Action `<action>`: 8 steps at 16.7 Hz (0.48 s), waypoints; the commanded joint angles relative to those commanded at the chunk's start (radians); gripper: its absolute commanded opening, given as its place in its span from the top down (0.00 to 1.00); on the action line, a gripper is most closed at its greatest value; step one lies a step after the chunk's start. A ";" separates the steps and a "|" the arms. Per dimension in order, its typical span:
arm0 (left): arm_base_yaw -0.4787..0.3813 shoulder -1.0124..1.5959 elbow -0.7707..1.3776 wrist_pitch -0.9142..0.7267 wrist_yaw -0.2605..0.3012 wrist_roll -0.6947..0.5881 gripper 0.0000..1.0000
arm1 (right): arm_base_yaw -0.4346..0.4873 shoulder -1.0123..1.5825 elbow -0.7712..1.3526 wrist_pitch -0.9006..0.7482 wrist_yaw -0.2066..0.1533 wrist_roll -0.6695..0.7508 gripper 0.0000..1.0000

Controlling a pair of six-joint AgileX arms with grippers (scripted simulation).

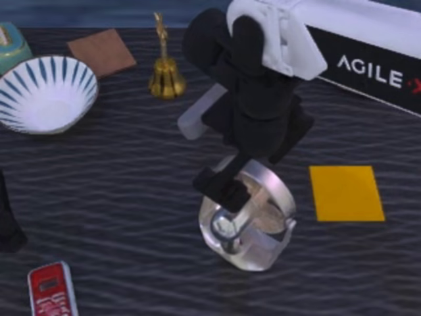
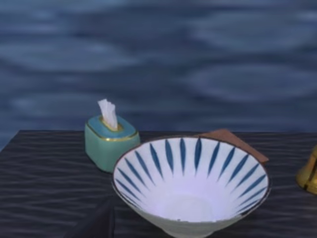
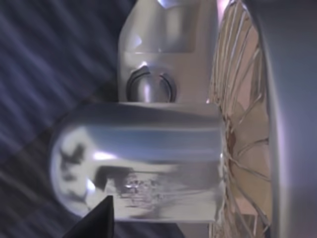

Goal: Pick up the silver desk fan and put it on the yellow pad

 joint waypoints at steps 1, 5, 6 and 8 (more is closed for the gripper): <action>0.000 0.000 0.000 0.000 0.000 0.000 0.00 | 0.000 0.000 0.000 0.000 0.000 0.000 0.00; 0.000 0.000 0.000 0.000 0.000 0.000 0.00 | 0.000 0.000 0.000 0.000 0.000 0.000 0.30; 0.000 0.000 0.000 0.000 0.000 0.000 0.00 | 0.000 0.000 0.000 0.000 0.000 0.000 0.38; 0.000 0.000 0.000 0.000 0.000 0.000 0.00 | 0.000 0.000 0.000 0.000 0.000 0.000 0.53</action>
